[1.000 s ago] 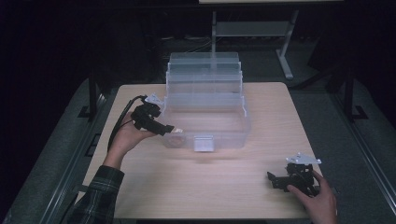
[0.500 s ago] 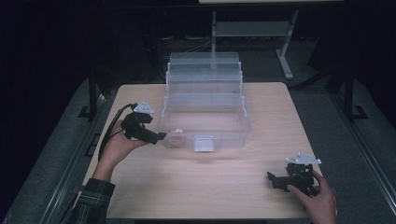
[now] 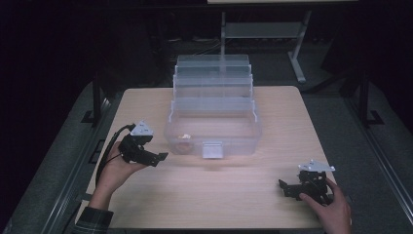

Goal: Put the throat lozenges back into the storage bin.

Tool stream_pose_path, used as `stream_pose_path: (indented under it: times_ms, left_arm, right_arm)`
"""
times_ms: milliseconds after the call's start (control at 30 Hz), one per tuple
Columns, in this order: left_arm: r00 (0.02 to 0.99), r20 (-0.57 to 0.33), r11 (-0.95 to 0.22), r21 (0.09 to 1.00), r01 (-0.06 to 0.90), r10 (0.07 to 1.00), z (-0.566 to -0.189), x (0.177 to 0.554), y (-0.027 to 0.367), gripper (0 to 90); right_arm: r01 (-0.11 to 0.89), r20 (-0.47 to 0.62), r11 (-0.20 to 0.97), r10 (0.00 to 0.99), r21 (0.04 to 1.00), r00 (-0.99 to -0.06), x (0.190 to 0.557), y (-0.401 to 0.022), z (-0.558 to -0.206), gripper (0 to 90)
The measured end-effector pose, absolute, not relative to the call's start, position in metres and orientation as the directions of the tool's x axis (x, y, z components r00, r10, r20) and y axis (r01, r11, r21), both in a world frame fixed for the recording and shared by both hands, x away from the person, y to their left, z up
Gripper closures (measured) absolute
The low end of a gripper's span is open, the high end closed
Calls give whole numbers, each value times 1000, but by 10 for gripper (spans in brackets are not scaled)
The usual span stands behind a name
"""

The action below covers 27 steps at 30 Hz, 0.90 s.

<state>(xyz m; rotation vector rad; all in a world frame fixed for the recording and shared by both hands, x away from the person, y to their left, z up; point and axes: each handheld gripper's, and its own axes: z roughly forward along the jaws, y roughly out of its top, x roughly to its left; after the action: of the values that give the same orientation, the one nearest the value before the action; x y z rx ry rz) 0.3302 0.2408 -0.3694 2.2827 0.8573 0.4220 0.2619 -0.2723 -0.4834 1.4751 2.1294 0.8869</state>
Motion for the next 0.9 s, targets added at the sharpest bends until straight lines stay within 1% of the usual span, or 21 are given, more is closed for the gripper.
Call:
stream_pose_path:
  times_ms: [333, 567, 767, 900]
  left_arm:
    - [717, 77, -566, 674, 475, 693, -383, 309, 252, 136]
    - [703, 85, -564, 668, 486, 707, -401, 291, 262, 135]
    - [685, 78, -541, 680, 495, 725, -413, 278, 268, 135]
    - [681, 71, -540, 672, 507, 729, -423, 271, 271, 132]
  right_arm:
    - [677, 30, 241, 932, 695, -363, 262, -272, -483, 0]
    - [677, 30, 241, 931, 695, -363, 262, -272, -483, 0]
    - [677, 30, 241, 932, 695, -362, 262, -272, -483, 0]
    - [677, 30, 241, 932, 695, -362, 262, -272, -483, 0]
